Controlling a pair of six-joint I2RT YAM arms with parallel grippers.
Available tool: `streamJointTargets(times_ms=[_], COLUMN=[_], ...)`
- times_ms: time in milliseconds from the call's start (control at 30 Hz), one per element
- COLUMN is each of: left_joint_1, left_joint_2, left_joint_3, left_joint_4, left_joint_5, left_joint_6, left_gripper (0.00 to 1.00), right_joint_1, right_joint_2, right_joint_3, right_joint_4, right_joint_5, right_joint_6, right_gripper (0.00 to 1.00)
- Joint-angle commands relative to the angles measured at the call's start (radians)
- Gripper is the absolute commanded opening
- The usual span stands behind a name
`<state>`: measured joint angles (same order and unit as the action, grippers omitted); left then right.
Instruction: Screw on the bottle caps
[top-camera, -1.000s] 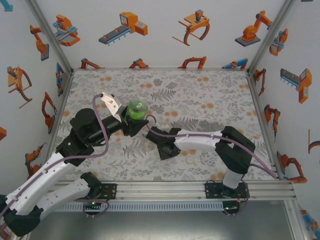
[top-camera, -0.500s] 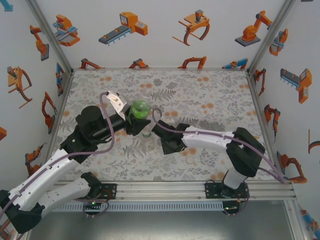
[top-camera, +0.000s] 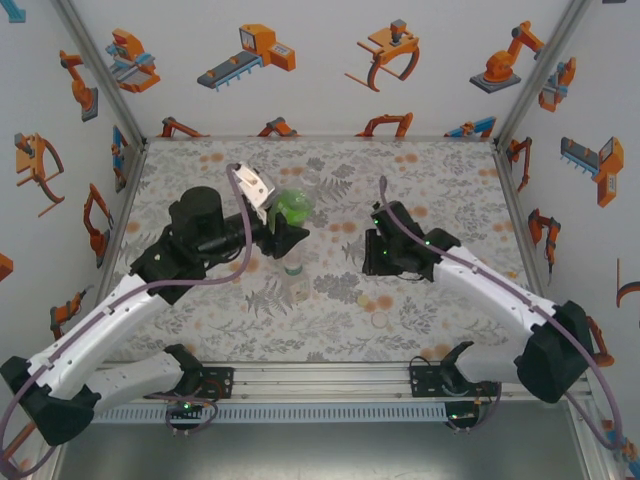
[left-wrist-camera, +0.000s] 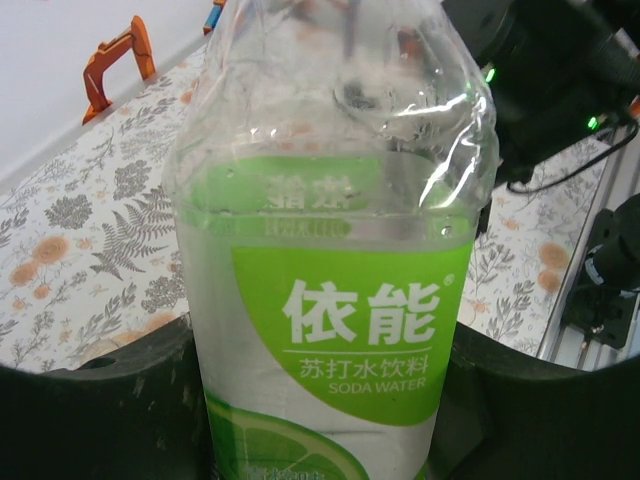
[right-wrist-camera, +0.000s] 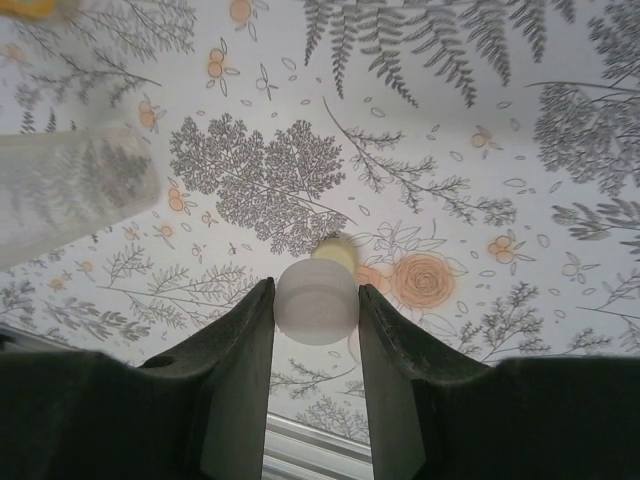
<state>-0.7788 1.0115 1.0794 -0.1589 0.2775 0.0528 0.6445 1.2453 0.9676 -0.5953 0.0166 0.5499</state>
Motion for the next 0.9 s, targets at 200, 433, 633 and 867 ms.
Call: streamJointTargets(times_ms=[200,433,633,867], left_joint_1=[0.003,0.002,-0.019,-0.059], left_joint_2=[0.065,0.079,0.07,0.088], left_joint_3=[0.13,0.159,0.119,0.109], left_joint_4=[-0.23,-0.309,-0.312,-0.349], left_joint_5=[0.099,0.211,0.275,0.251], left_joint_6=[0.22,0.397,0.528,0.606], left_gripper=[0.0,0.0,0.0,0.0], right_joint_1=[-0.118,-0.121,-0.121,-0.12], right_joint_2=[-0.12,-0.247,-0.371,-0.429], right_joint_3=[0.097,0.125,0.141,0.169], right_joint_4=[-0.084,-0.037,0.045,0.08], right_joint_5=[-0.117,-0.244,-0.439,-0.708], right_joint_6=[-0.235,-0.383,-0.481,-0.62], right_gripper=[0.27,0.25,0.24,0.23])
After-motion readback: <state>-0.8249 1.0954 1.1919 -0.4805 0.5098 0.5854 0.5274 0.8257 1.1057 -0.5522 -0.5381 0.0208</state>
